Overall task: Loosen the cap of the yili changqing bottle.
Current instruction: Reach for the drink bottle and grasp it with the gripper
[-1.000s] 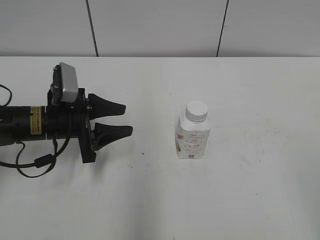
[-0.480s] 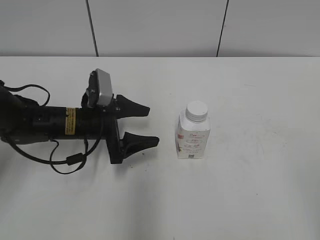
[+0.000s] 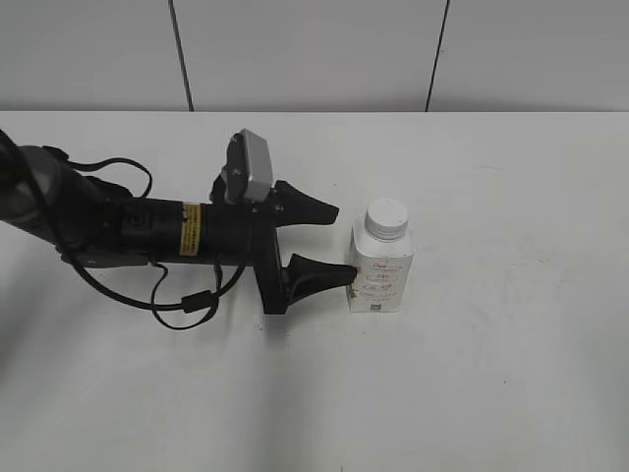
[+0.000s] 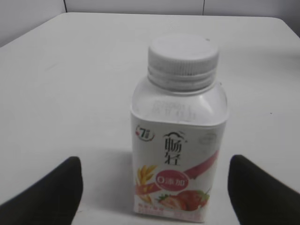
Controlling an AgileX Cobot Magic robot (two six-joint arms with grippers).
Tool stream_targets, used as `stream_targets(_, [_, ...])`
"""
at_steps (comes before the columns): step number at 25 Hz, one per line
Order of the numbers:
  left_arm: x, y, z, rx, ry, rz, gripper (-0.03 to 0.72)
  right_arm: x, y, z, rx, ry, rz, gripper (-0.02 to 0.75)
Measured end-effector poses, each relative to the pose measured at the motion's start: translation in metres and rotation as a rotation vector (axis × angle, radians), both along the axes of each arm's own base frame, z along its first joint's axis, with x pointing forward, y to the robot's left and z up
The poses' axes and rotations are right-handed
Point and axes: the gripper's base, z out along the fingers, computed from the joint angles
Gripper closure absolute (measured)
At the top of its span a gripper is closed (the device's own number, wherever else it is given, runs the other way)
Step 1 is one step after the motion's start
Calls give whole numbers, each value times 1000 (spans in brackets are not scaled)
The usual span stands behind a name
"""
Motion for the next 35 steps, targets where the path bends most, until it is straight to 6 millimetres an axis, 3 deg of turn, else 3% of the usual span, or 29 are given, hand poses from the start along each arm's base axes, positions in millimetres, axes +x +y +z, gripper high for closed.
stream_targets(5, [1, -14, -1, -6, -12, -31, 106, 0, 0, 0, 0, 0, 0, 158])
stream_targets(23, [3, -29, -16, -12, 13, -44, 110, 0, 0, 0, -2, 0, -1, 158])
stream_targets(35, [2, -30, -16, -16, 14, -41, 299, 0, 0, 0, -2, 0, -1, 158])
